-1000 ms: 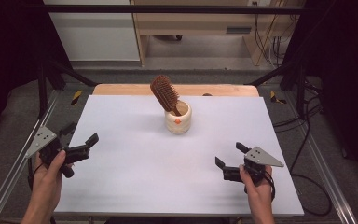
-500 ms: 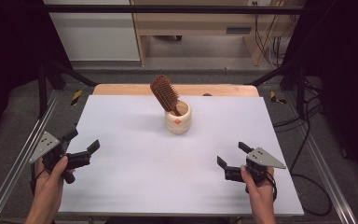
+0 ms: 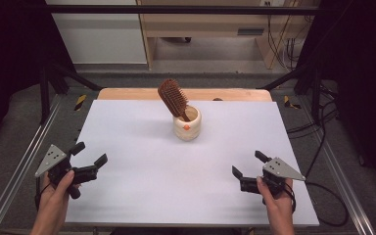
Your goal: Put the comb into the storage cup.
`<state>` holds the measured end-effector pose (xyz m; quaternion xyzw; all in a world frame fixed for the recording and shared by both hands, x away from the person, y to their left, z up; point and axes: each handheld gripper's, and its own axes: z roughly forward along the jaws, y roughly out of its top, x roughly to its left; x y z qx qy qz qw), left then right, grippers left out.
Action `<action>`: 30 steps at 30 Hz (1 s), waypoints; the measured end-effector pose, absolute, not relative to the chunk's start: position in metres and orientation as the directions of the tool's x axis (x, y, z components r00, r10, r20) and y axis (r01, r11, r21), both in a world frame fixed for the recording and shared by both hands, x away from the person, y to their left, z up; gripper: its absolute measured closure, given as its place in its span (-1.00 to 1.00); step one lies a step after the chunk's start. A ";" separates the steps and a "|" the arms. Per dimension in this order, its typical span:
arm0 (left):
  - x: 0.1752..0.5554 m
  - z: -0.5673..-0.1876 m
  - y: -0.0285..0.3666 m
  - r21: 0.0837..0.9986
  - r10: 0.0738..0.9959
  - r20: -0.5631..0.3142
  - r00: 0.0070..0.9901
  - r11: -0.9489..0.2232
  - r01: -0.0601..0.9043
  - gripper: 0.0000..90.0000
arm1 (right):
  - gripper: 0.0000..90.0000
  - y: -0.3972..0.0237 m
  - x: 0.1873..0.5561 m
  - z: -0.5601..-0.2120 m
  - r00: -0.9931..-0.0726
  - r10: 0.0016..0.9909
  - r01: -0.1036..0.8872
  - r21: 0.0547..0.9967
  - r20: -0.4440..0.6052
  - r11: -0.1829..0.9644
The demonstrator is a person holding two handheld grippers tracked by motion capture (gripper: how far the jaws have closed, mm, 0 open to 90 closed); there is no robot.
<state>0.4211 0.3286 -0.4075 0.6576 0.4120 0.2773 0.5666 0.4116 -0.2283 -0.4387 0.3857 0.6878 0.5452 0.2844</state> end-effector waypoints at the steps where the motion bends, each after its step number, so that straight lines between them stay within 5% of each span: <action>1: 0.421 -0.408 0.329 0.972 0.856 -0.106 0.506 -0.017 0.233 -0.96 | -0.93 -0.230 0.411 -0.439 -0.539 0.842 0.220 0.970 0.029 0.108; 30: 0.412 -0.441 0.322 0.968 0.851 -0.089 0.518 -0.049 0.247 -0.95 | -0.94 -0.231 0.414 -0.450 -0.569 0.821 0.244 0.963 0.046 0.115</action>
